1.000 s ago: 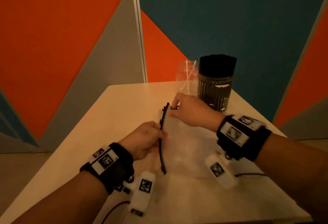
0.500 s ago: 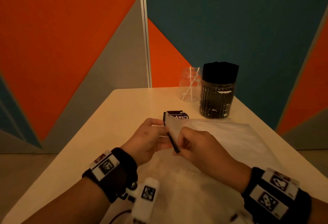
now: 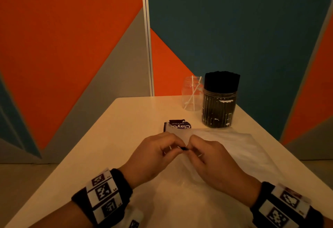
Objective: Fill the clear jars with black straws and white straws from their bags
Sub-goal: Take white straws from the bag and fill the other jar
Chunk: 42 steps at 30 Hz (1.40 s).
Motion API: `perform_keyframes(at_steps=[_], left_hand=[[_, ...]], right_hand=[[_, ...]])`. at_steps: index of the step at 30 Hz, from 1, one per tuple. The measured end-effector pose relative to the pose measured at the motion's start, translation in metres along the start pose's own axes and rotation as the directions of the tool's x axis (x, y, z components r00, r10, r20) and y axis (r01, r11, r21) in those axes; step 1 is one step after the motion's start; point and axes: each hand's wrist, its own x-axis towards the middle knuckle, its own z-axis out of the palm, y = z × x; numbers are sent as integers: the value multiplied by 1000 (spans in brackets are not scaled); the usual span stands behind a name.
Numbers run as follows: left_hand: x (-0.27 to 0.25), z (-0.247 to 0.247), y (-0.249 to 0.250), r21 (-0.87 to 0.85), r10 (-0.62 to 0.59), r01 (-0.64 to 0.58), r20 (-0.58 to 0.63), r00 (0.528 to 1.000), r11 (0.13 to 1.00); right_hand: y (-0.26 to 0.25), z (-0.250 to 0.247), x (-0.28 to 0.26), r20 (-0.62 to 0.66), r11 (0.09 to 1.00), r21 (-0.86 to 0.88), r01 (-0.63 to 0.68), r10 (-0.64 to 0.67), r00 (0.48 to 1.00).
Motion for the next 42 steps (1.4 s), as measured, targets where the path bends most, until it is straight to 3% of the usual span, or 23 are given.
perform_keyframes(at_steps=[3, 14, 19, 23, 25, 27, 29, 31, 32, 34, 38, 40, 42], left_hand=[[6, -3, -12, 194, 45, -60, 81, 996, 979], [68, -4, -88, 601, -148, -84, 327, 933, 795], [79, -4, -121, 683, -282, 22, 272, 920, 731], [83, 1, -128, 660, -332, 139, 177, 927, 738], [83, 5, -122, 610, -363, 226, 110, 925, 759], [81, 8, -115, 487, -462, 397, 15, 887, 778], [78, 8, -106, 206, -641, 632, -26, 767, 748], [68, 7, -95, -102, -810, 809, 34, 585, 579], [62, 6, -89, -221, -851, 845, 96, 517, 488], [51, 9, -76, -419, -868, 847, 221, 444, 327], [40, 18, -57, -702, -866, 705, 288, 409, 99], [39, 23, -51, -751, -838, 660, 340, 428, 33], [38, 27, -44, -774, -808, 633, 350, 474, 36]], right_hand=[[2, -1, -3, -19, 999, 2, 36, -36, 999], [5, -5, -8, -49, 994, 97, 58, -54, 997], [8, -7, -18, -47, 987, 147, 69, -62, 997], [7, -8, -24, -49, 981, 172, 90, -83, 995], [8, -6, -24, -55, 981, 171, 88, -79, 995], [10, -2, -22, -54, 981, 185, 54, -45, 998], [14, 2, -21, -35, 977, 215, 0, 7, 999], [16, 5, -22, -25, 972, 235, -9, 15, 1000], [15, 6, -22, -16, 968, 249, -20, 25, 1000], [12, 5, -24, 14, 953, 301, -45, 43, 999], [4, 2, -22, 177, 891, 417, -180, 115, 977], [1, 3, -10, 194, 869, 390, -304, 245, 950], [-3, 8, 8, 252, 812, 344, -471, 404, 879]])
